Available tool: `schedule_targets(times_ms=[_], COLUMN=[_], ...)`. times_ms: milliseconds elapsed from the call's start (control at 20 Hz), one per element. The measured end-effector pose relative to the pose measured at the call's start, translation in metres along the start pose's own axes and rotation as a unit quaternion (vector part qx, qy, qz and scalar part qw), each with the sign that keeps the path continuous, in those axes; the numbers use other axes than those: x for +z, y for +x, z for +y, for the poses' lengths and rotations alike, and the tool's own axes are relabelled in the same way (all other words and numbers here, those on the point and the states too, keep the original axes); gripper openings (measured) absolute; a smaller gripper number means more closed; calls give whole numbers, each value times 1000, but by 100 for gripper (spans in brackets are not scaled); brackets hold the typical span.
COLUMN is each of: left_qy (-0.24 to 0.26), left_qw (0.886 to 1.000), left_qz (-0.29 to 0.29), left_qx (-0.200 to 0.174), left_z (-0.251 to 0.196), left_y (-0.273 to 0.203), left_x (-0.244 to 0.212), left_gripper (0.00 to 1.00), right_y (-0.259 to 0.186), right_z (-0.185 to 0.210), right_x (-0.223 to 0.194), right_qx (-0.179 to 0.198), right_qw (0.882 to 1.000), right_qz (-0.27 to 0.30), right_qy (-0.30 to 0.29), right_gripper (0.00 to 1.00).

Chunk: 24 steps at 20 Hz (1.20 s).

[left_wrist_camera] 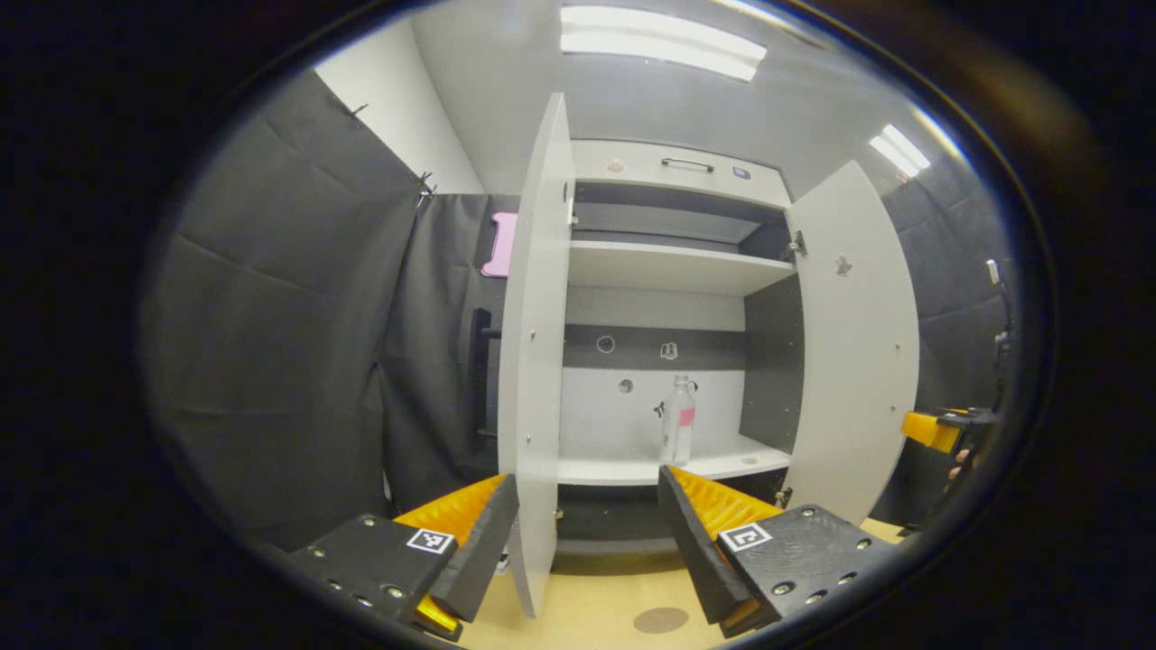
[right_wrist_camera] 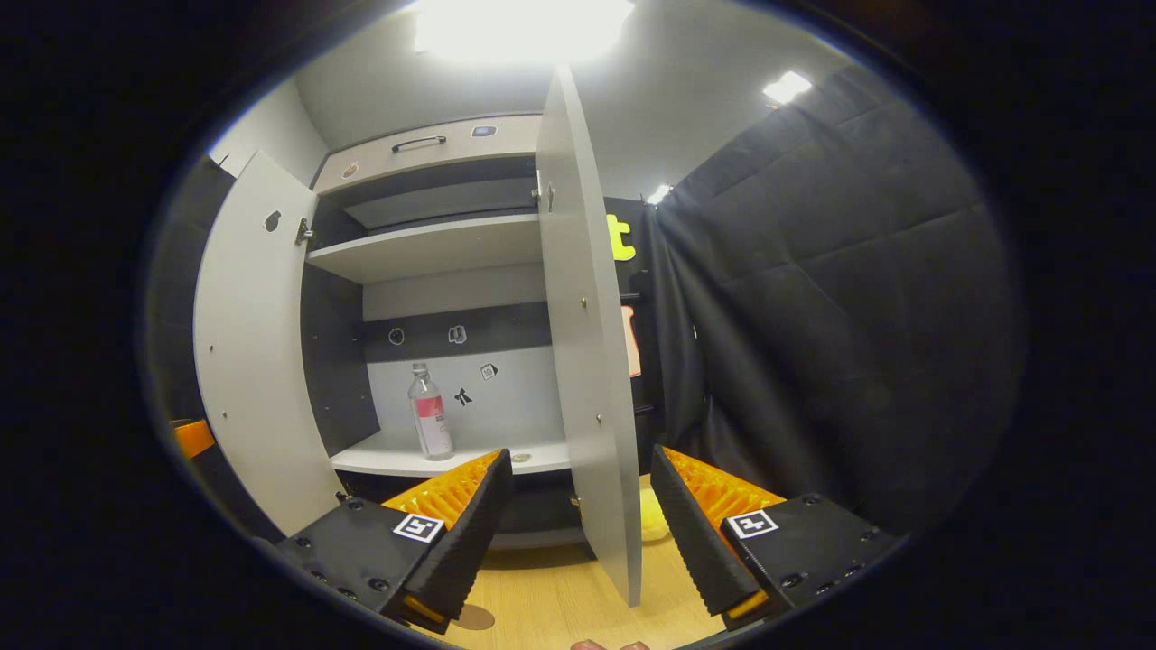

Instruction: Grasp the bottle in the cabinet with the left hand and place it on the coaster, then close the right door with the right hand and the left door with the left hand.

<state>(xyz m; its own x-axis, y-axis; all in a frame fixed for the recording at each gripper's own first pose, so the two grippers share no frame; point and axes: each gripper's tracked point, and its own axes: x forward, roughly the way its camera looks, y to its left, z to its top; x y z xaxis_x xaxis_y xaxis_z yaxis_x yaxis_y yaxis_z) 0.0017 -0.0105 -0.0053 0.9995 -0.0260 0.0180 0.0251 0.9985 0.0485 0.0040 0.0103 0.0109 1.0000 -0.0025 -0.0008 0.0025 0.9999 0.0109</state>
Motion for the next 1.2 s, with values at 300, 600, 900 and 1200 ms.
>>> schedule_targets(times_ms=[300, 600, 900, 1200], left_qy=[5, -6, 4, 9], left_qw=[999, 997, 993, 991], left_qz=[5, 9, 10, 15], left_qx=[-31, -78, -121, -133], left_z=[-26, -69, -116, -154], left_y=[22, 69, 132, 221], left_x=[-1, 6, 12, 13], left_gripper=[90, 90, 90, 90], right_y=[-4, -19, -11, 19], right_z=[-20, -61, -129, -187], right_x=[6, 3, 13, 12], right_qx=[-30, -83, -151, -199], right_qw=[999, 996, 987, 980], right_qz=[-3, 12, -6, -6], right_qy=[-17, -28, -46, -22], right_gripper=[98, 98, 98, 98])
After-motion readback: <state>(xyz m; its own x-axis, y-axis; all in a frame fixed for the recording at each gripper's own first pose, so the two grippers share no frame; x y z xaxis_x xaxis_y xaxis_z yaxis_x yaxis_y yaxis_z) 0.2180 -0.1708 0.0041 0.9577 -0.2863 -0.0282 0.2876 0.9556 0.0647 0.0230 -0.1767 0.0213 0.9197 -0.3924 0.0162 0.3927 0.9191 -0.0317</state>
